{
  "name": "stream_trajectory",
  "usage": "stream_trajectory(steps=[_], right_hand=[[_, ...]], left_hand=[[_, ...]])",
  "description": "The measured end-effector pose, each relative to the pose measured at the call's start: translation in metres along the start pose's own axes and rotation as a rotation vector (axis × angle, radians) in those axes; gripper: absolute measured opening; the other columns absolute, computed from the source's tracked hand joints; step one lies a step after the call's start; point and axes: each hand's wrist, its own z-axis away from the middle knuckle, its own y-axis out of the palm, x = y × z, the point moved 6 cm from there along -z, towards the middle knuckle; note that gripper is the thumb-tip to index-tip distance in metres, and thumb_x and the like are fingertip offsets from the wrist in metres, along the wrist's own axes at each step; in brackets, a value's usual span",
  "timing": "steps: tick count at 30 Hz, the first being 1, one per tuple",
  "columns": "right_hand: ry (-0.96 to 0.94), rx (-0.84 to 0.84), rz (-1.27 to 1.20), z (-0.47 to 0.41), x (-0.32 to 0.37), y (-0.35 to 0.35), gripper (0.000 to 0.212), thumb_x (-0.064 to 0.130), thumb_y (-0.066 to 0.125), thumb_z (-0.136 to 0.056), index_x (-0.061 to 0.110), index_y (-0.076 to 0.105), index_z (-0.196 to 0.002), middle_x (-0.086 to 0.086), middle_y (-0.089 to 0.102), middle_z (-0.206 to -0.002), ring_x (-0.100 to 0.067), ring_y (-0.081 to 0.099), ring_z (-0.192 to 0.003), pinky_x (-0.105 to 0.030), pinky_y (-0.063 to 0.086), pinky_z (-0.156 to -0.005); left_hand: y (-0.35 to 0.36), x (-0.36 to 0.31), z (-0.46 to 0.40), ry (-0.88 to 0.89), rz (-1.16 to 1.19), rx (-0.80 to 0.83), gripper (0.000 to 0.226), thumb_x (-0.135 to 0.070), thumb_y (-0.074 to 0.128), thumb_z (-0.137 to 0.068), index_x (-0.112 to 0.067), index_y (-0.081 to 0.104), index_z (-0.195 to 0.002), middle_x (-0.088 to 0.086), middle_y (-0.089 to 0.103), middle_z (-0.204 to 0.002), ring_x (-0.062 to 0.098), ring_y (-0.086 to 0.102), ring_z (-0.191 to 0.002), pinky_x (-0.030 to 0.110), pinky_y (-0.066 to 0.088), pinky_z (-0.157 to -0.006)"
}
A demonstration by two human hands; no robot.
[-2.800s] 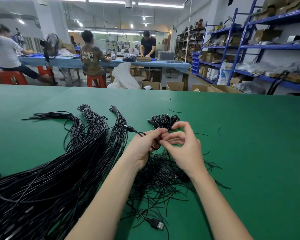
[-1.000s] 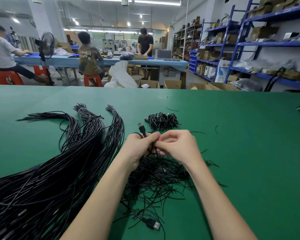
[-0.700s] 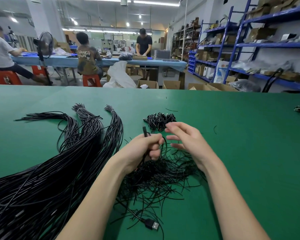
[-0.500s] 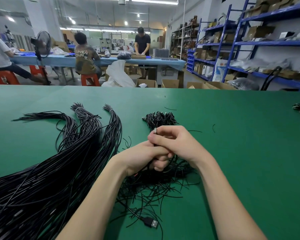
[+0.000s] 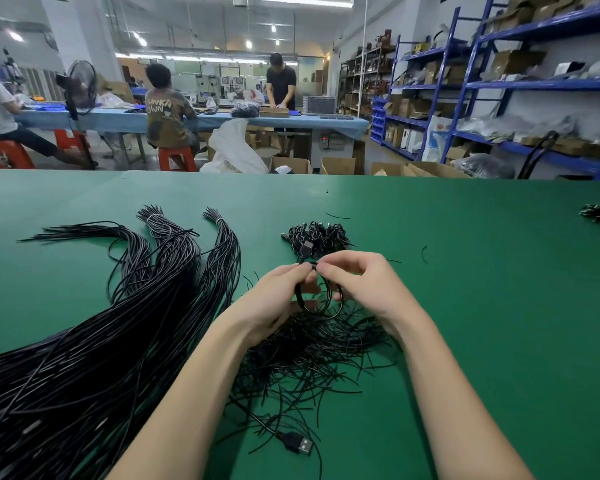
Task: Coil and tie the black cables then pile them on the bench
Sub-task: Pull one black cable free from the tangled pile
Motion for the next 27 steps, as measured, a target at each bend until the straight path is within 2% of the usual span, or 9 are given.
stream_trajectory(steps=[3, 5, 9, 11, 13, 16, 21, 25, 27], right_hand=[[-0.057, -0.066, 0.098, -0.001, 0.003, -0.002, 0.006, 0.025, 0.074, -0.094, 0.026, 0.080, -0.094, 0.011, 0.079, -0.086, -0.006, 0.072, -0.079, -0.022, 0.055, -0.077], [-0.072, -0.111, 0.209, -0.001, 0.004, -0.004, 0.007, 0.030, 0.076, -0.092, 0.032, 0.082, -0.095, 0.018, 0.078, -0.082, -0.005, 0.073, -0.085, -0.022, 0.055, -0.079], [-0.022, -0.138, 0.117, 0.001, 0.002, -0.005, 0.013, 0.021, 0.077, -0.091, 0.032, 0.081, -0.085, 0.010, 0.074, -0.064, -0.003, 0.067, -0.053, -0.018, 0.053, -0.051], [-0.013, -0.150, 0.080, 0.000, 0.003, -0.004, 0.014, 0.018, 0.078, -0.089, 0.030, 0.081, -0.081, 0.002, 0.075, -0.067, -0.007, 0.070, -0.056, -0.027, 0.060, -0.059], [-0.001, -0.142, -0.005, -0.002, 0.002, -0.002, 0.012, 0.015, 0.079, -0.088, 0.025, 0.082, -0.082, -0.002, 0.075, -0.070, -0.010, 0.070, -0.059, -0.033, 0.064, -0.070], [0.025, -0.135, -0.100, -0.002, 0.000, -0.002, 0.009, 0.014, 0.081, -0.087, 0.021, 0.082, -0.082, -0.005, 0.075, -0.069, -0.009, 0.067, -0.057, -0.027, 0.061, -0.065], [-0.007, -0.133, -0.037, -0.001, 0.002, -0.006, 0.009, 0.011, 0.080, -0.087, 0.019, 0.081, -0.084, -0.003, 0.074, -0.067, -0.009, 0.062, -0.057, -0.019, 0.053, -0.057], [-0.038, -0.104, 0.136, -0.003, 0.005, -0.003, 0.013, 0.038, 0.078, -0.088, 0.026, 0.081, -0.085, 0.005, 0.074, -0.068, -0.004, 0.063, -0.066, -0.025, 0.053, -0.073], [-0.024, -0.099, 0.190, -0.004, 0.004, 0.003, 0.028, 0.052, 0.078, -0.084, 0.025, 0.079, -0.079, 0.010, 0.069, -0.060, -0.001, 0.058, -0.059, -0.017, 0.047, -0.065]], left_hand=[[-0.001, 0.003, -0.001, -0.029, 0.074, -0.042, 0.035, -0.029, 0.043, -0.108, -0.001, 0.064, -0.117, 0.013, 0.069, -0.122, 0.028, 0.062, -0.121, 0.047, 0.058, -0.092], [0.002, 0.005, 0.000, -0.046, 0.142, -0.037, 0.038, -0.029, 0.042, -0.109, 0.002, 0.058, -0.126, 0.018, 0.066, -0.127, 0.037, 0.064, -0.117, 0.057, 0.055, -0.094], [0.011, 0.005, 0.002, -0.022, 0.194, -0.003, 0.032, -0.030, 0.036, -0.110, -0.004, 0.053, -0.119, 0.016, 0.070, -0.096, 0.032, 0.072, -0.084, 0.056, 0.059, -0.081], [0.014, 0.003, 0.004, -0.016, 0.168, 0.019, 0.028, -0.032, 0.033, -0.111, -0.010, 0.051, -0.117, 0.012, 0.072, -0.084, 0.033, 0.073, -0.079, 0.048, 0.062, -0.072], [0.014, 0.003, 0.004, -0.009, 0.126, 0.015, 0.026, -0.033, 0.033, -0.110, -0.014, 0.050, -0.115, 0.012, 0.070, -0.086, 0.026, 0.069, -0.071, 0.039, 0.059, -0.062], [0.014, 0.005, 0.003, -0.001, 0.068, 0.011, 0.028, -0.033, 0.033, -0.111, -0.011, 0.047, -0.121, 0.008, 0.065, -0.078, 0.017, 0.054, -0.061, 0.029, 0.045, -0.053], [0.019, 0.006, 0.004, -0.045, 0.030, 0.067, 0.027, -0.029, 0.036, -0.110, -0.011, 0.053, -0.098, -0.006, 0.046, -0.062, 0.009, 0.040, -0.054, 0.022, 0.039, -0.051], [0.020, 0.006, 0.008, -0.104, 0.085, 0.070, 0.027, -0.025, 0.041, -0.109, -0.011, 0.054, -0.090, -0.006, 0.046, -0.060, 0.009, 0.039, -0.051, 0.023, 0.042, -0.051], [0.025, 0.004, 0.010, -0.112, 0.053, 0.098, 0.024, -0.021, 0.040, -0.109, -0.012, 0.050, -0.089, -0.005, 0.047, -0.061, 0.009, 0.041, -0.051, 0.023, 0.043, -0.050]])
